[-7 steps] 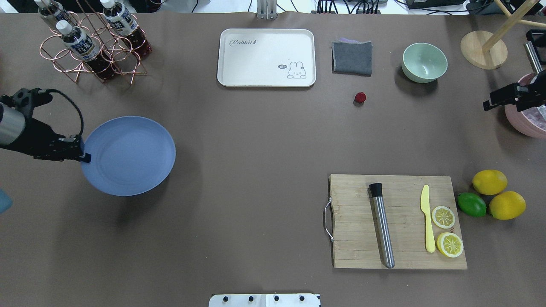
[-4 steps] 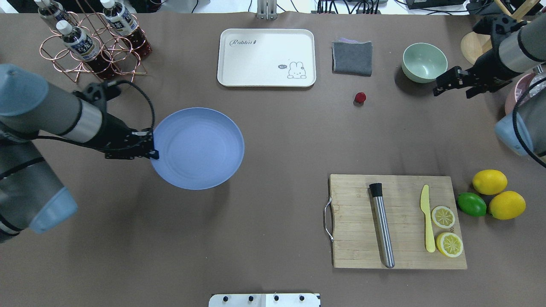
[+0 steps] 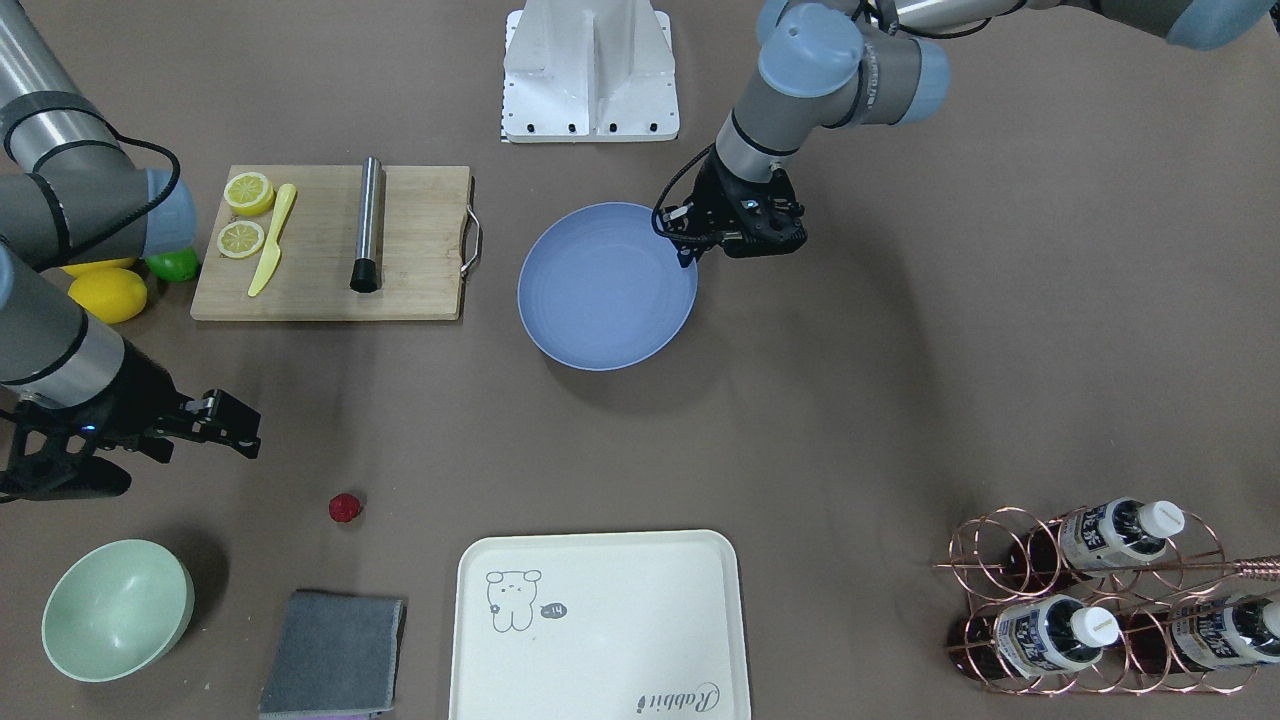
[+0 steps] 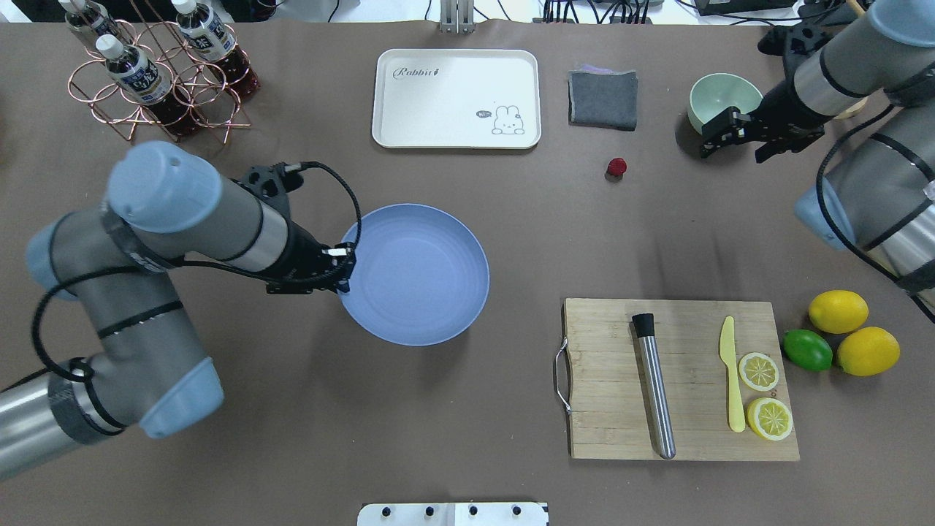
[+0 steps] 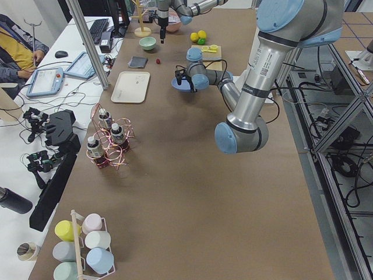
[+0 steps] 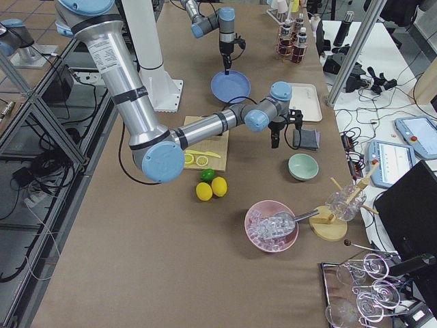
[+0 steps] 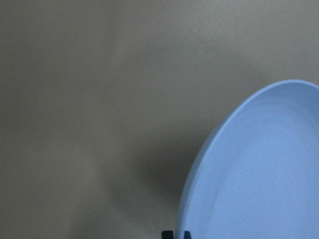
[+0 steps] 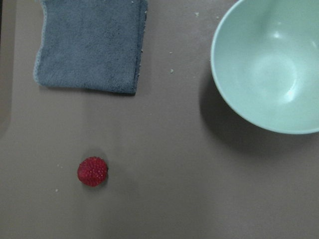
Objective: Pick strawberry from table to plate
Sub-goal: 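Slide the blue plate farther with the left gripper while the right gripper reaches the strawberry, then grasp the red strawberry with the right gripper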
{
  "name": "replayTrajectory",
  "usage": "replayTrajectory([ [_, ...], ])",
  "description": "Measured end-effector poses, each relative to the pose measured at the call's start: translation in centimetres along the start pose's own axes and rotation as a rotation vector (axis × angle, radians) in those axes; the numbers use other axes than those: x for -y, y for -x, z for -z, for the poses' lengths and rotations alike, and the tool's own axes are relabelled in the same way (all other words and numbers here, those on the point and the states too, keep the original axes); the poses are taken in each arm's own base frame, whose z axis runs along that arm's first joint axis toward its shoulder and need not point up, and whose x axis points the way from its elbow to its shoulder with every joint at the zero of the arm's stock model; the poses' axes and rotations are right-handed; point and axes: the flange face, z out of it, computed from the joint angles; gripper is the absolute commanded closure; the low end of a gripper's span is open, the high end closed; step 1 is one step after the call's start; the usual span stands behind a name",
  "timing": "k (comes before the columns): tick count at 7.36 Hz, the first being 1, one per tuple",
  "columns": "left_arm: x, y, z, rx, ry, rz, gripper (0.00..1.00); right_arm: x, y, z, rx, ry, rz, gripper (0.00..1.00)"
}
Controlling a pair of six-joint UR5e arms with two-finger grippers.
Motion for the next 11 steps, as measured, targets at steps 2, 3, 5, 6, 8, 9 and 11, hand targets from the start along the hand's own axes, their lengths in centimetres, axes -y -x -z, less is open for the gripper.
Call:
replayTrajectory([
  [2,-1.9,-1.1,-1.9,0.006,-0.005,0.003,1.00,0.0,3.3,-2.9,-0.030,0.003,0.006,0.00],
  [3,-2.2,-1.4,-2.7,0.004,-0.008,0.007,1.00,0.5,5.0,-4.3,-0.049,0.002,0.015,0.00],
  [5,-2.3,-1.5,-3.9,-0.003,-0.007,0.021,1.00,1.0,7.3,-6.6,-0.087,-0.004,0.029,0.11],
  [6,-2.4,-1.5,-4.4,-0.006,-0.004,0.028,1.00,1.3,8.1,-7.3,-0.098,-0.004,0.032,0.14],
  [8,-2.9,-1.4,-4.9,-0.014,0.003,0.032,0.13,1.7,9.4,-8.8,-0.105,-0.014,0.049,0.40],
  [9,-2.9,-1.5,-4.8,-0.017,0.004,0.030,0.07,1.8,9.3,-9.5,-0.095,-0.024,0.060,0.80],
  [11,-2.5,-1.8,-3.9,-0.033,-0.004,0.029,0.07,2.4,8.7,-9.4,-0.081,-0.036,0.064,1.00],
])
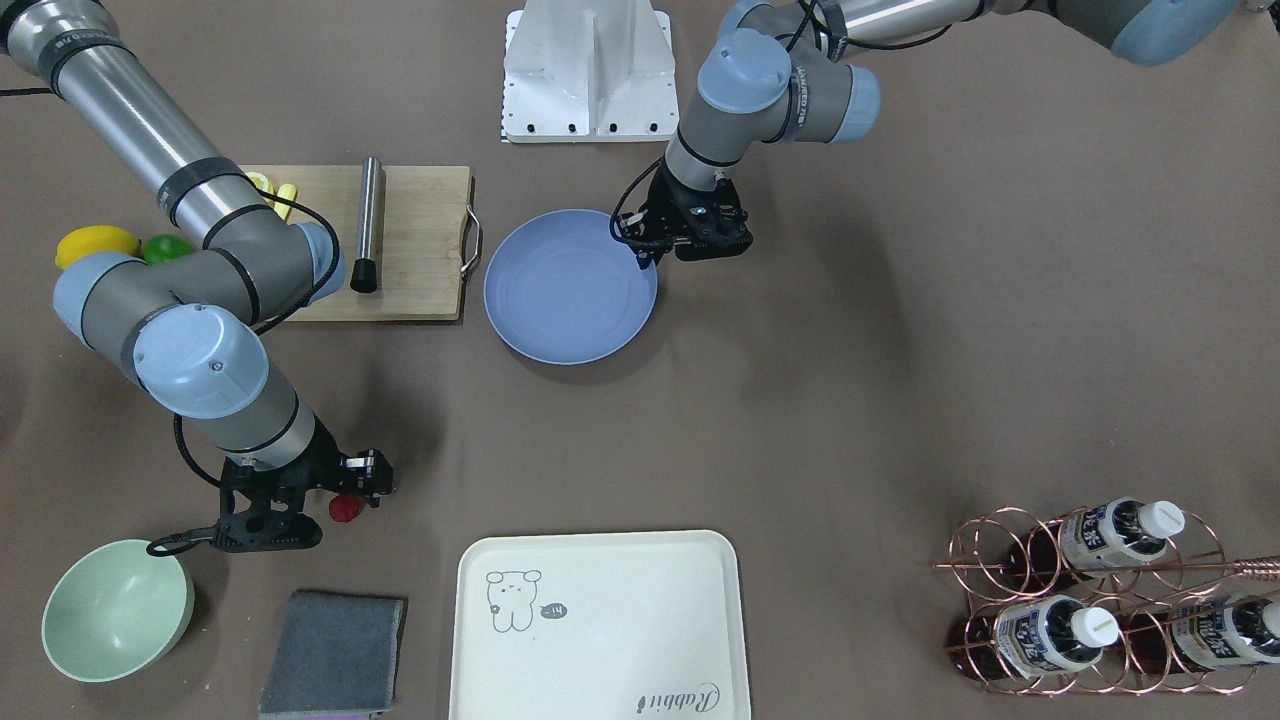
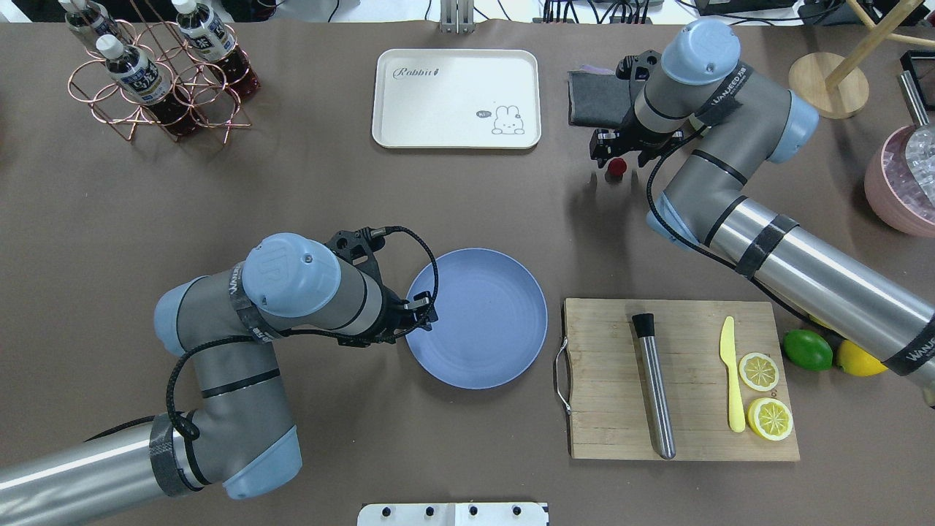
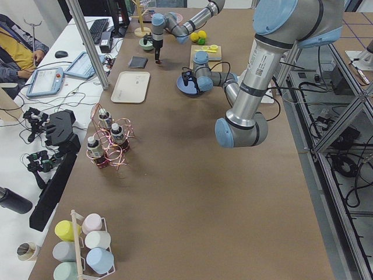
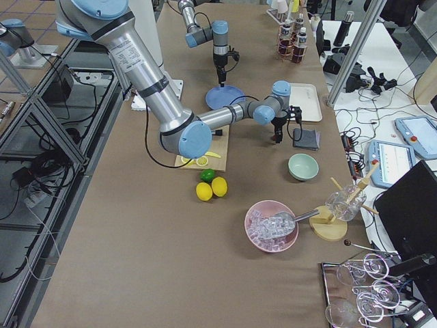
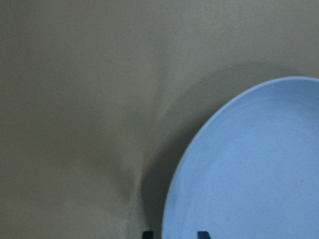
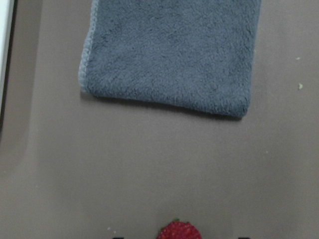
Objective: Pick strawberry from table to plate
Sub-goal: 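Grasp the red strawberry with the right gripper, then carry the strawberry over the blue plate with the right gripper while the left arm withdraws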
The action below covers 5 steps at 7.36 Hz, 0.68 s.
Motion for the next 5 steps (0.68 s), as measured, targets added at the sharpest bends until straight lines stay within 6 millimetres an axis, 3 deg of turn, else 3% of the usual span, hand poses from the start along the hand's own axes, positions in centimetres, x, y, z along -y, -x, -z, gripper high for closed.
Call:
replayTrajectory([
  [2,1.7,0.1,2.1,-0.020,-0.023,0.010,0.07,0.1,0.9,1.3,0.031,-0.002,0.004,1.00],
  [3,2.6,0.7,3.2,-0.025,-0.037,0.018,0.07,0.1,2.3,2.6,0.054,-0.001,-0.008,1.00],
  [5,5.8,2.1,5.8,-0.035,-0.050,0.049,0.07,-0.4,7.2,6.5,0.072,0.017,-0.048,1.00],
])
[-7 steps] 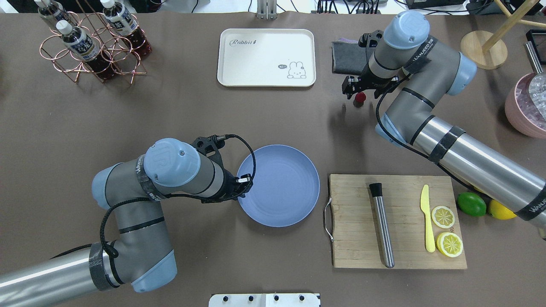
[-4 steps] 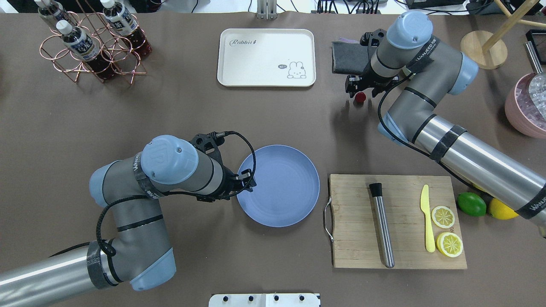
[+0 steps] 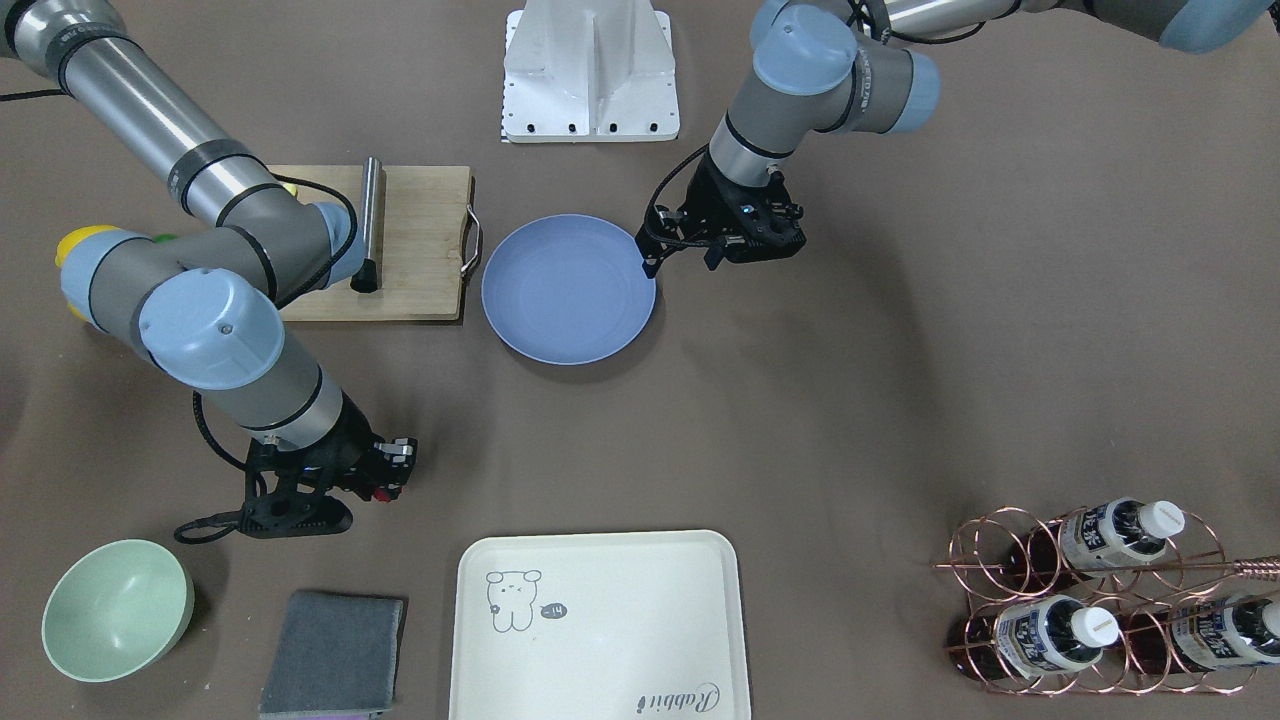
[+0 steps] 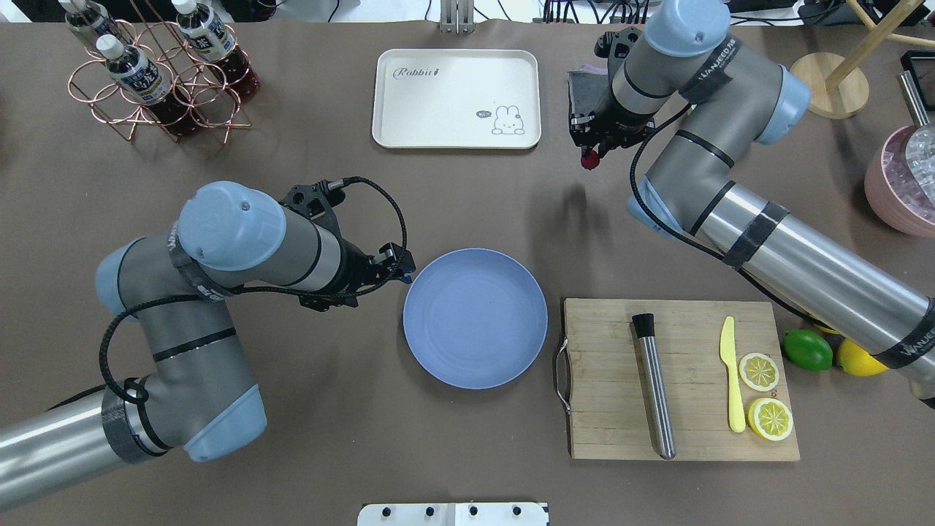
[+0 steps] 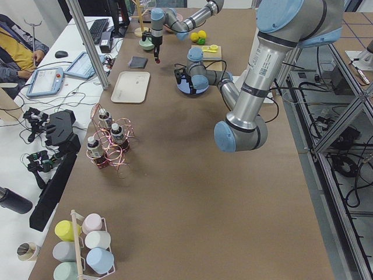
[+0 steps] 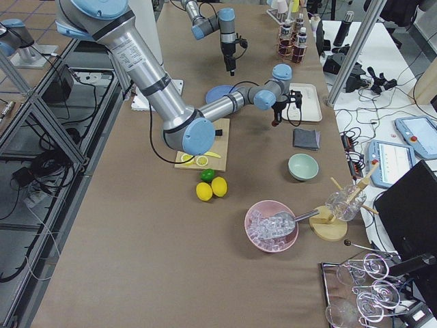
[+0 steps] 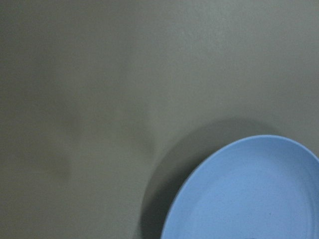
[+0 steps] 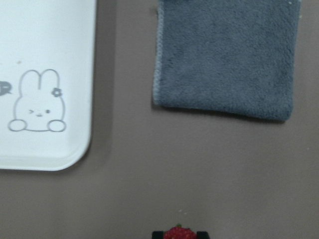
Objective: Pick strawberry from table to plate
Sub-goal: 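Carry the strawberry over the blue plate with the right gripper while the left arm withdraws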
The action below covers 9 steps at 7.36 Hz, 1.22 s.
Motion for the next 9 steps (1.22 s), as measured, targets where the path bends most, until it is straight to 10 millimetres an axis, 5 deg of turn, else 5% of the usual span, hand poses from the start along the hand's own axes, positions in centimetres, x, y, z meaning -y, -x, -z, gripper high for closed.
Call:
replayTrajectory([
  [1,2.6,1.2,1.9,-0.002,0.000,0.013,0.07,-1.5,3.6,1.6,0.017,0.011,-0.025,1.00],
  [3,8.8,6.2,6.4,0.016,-0.021,-0.050,0.04,-7.8,10.4,2.6,0.072,0.031,-0.063,1.00],
  [5,14.2,12.1,9.7,0.066,-0.070,-0.187,0.04,-15.4,15.6,0.8,0.081,0.068,-0.063,1.00],
  [7,18.6,17.0,13.3,0.095,-0.081,-0.269,0.04,-21.4,17.6,-2.3,0.045,0.095,-0.034,1.00],
  [8,19.9,18.4,14.7,0.091,-0.075,-0.279,0.03,-22.8,17.8,-3.2,0.033,0.104,-0.025,0.20],
  [9,20.5,19.0,15.5,0.088,-0.073,-0.281,0.03,-23.5,17.7,-3.7,0.026,0.109,-0.021,0.00],
])
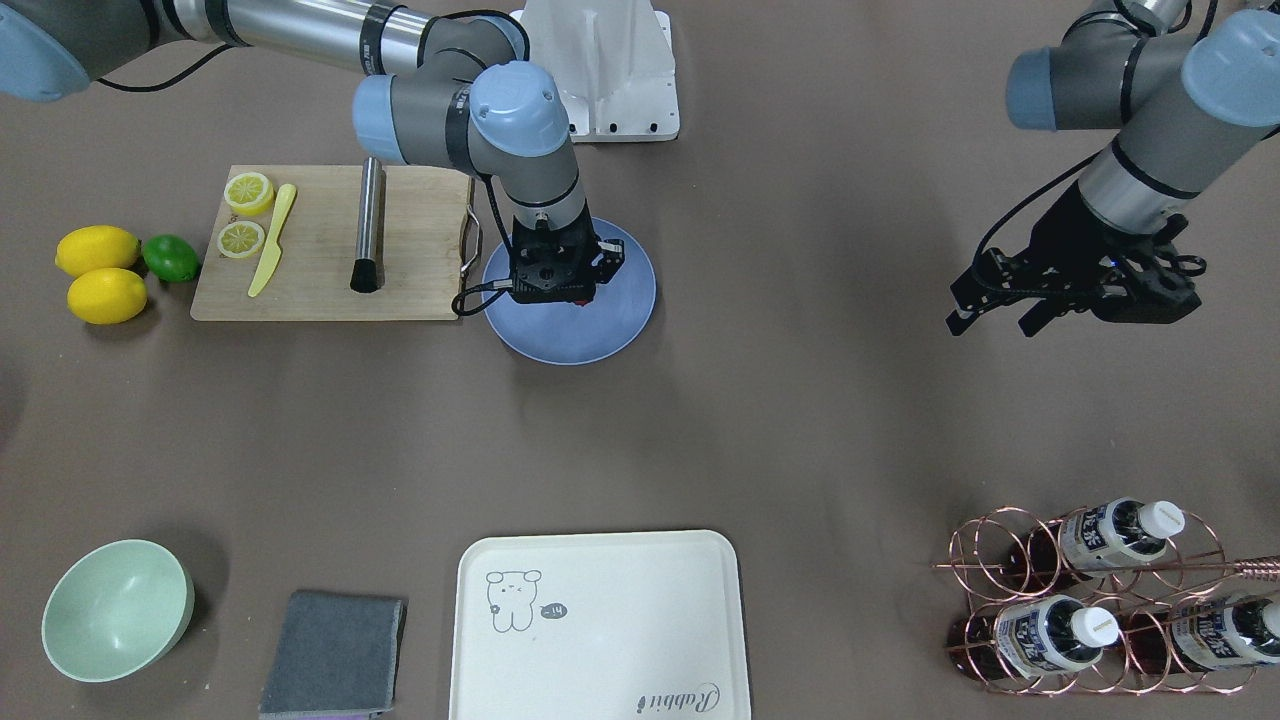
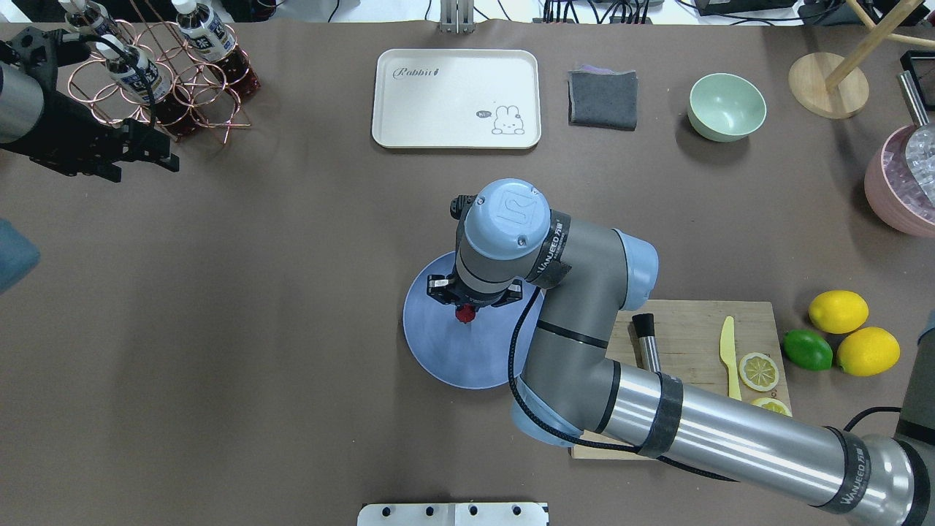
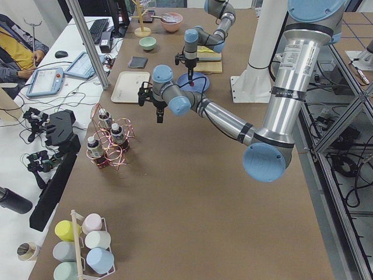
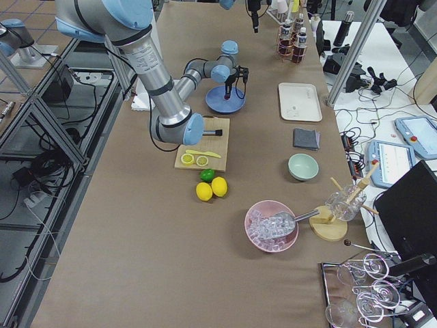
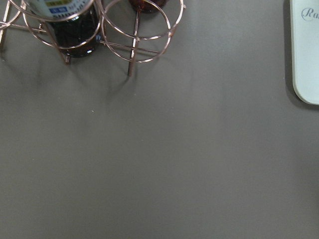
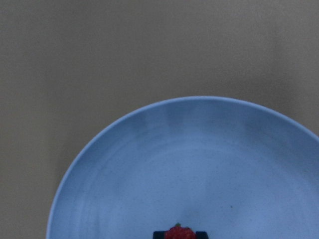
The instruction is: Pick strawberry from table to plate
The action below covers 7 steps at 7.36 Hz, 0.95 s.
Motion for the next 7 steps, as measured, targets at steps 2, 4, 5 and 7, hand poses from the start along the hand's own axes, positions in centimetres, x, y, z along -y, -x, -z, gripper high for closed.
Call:
replayTrajectory([
  [2,0.2,0.4,0.4,-0.002,0.000,-0.001,0.03,-0.5,-0.5,0.1,-0.010,-0.002,-0.006,0.00],
  [4,0.7,1.3,1.0,0.004,-0.010,-0.012,0.03,1.2,-1.9,4.1,-0.016,-0.011,-0.027,0.00],
  [5,1.8,3.4,2.3,0.037,-0.018,-0.061,0.03,4.3,-5.7,8.7,-0.025,-0.019,-0.030,0.00],
  [7,5.1,10.4,7.8,0.148,-0.005,-0.188,0.03,11.7,-20.5,17.7,-0.058,-0.042,0.071,0.00],
])
